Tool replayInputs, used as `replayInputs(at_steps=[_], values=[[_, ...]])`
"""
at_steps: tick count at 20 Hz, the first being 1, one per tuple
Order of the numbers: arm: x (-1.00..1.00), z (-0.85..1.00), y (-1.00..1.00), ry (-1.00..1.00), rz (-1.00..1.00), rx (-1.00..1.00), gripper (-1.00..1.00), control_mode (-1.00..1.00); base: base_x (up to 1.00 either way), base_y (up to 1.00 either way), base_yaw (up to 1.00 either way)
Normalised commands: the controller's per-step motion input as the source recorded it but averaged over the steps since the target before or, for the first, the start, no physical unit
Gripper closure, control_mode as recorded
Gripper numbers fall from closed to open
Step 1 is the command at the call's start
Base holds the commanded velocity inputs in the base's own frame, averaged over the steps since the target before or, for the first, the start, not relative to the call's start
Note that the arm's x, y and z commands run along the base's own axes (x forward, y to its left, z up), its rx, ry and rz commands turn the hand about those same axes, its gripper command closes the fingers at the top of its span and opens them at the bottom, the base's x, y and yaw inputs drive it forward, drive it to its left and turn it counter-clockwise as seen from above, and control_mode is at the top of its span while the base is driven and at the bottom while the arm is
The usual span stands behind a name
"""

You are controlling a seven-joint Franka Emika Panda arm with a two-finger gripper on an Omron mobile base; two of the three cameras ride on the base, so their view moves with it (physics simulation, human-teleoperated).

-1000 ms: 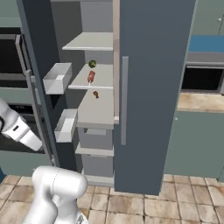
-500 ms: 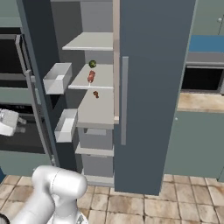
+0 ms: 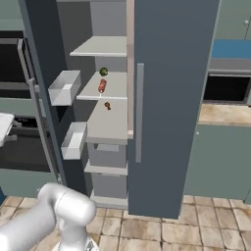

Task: Store the kebab skewer in the freezer for long-term storage. Close the freezer door after placing the cooked food.

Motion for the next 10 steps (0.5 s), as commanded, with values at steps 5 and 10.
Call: replayInputs(at_steps=[5,10], values=[[0.67,0.00,0.00,0.01,0.00,-0.06,-1.00,-1.00,0.00,0.00,0.00],[0.75,-0.02,0.00,0.01,0.00,-0.04,-1.00,-1.00,0.00,0.00,0.00]])
